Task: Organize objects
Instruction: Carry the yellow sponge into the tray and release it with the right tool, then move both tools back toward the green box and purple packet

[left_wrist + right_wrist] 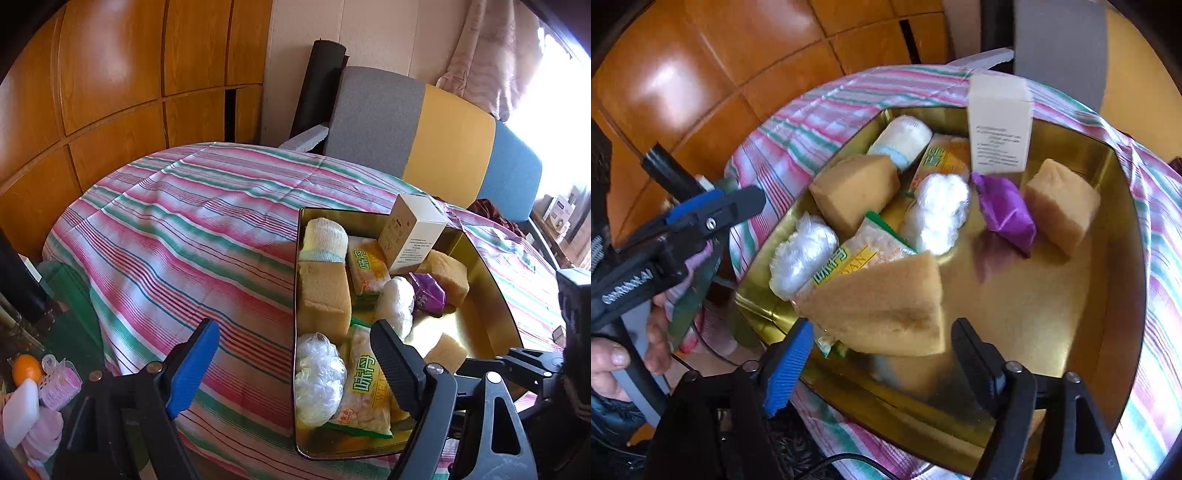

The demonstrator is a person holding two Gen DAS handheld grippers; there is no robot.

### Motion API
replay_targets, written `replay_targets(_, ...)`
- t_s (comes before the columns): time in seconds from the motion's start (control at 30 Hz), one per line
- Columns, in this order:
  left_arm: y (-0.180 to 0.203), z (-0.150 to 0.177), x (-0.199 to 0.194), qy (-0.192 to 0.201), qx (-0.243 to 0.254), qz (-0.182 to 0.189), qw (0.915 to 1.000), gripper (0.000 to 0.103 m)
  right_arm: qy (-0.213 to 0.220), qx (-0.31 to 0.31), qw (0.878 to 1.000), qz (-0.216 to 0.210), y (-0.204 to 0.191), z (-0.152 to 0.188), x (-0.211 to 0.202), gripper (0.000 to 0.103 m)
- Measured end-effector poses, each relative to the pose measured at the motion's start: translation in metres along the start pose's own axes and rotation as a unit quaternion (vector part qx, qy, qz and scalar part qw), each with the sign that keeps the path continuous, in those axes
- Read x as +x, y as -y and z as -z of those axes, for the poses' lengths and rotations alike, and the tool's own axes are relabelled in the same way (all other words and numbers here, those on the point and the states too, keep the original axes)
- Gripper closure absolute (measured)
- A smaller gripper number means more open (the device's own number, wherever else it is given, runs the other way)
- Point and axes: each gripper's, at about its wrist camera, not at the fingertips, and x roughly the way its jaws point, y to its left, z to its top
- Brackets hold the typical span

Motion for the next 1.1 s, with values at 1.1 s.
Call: replay_targets(1.1, 0.09, -0.007, -0.029, 0.035, 0.111, 0.053, 0.9918, 0.018, 0.103, 0.177, 0.964, 0.17, 0.137, 0.067, -0.162, 0.023)
